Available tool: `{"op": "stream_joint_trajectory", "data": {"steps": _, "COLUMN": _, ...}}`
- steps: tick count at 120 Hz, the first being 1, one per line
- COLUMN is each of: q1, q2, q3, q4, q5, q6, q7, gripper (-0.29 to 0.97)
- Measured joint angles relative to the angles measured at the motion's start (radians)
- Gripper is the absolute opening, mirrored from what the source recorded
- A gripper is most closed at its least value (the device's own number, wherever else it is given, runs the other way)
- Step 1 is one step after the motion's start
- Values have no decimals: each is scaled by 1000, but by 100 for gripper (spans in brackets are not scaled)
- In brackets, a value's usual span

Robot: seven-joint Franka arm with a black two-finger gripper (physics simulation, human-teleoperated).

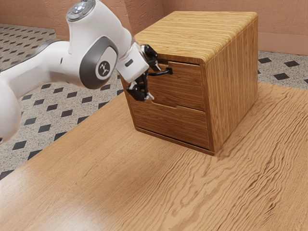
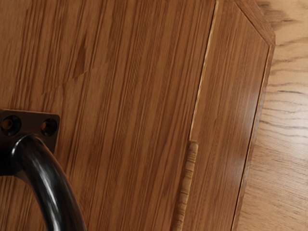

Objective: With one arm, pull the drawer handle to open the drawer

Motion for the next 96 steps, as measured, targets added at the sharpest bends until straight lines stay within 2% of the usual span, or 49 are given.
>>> {"op": "stream_joint_trajectory", "data": {"steps": 20, "q1": -1, "q2": -7, "q3": -1, "q4": -18, "q5": 0, "q6": 22, "q7": 4, "gripper": 71}}
{"op": "stream_joint_trajectory", "data": {"steps": 40, "q1": -1, "q2": -18, "q3": -2, "q4": -28, "q5": 4, "q6": 30, "q7": 8, "gripper": 64}}
{"op": "stream_joint_trajectory", "data": {"steps": 71, "q1": -1, "q2": -31, "q3": -2, "q4": -38, "q5": 5, "q6": 36, "q7": 12, "gripper": 41}}
{"op": "stream_joint_trajectory", "data": {"steps": 96, "q1": -8, "q2": -52, "q3": -1, "q4": -54, "q5": 7, "q6": 37, "q7": 14, "gripper": 34}}
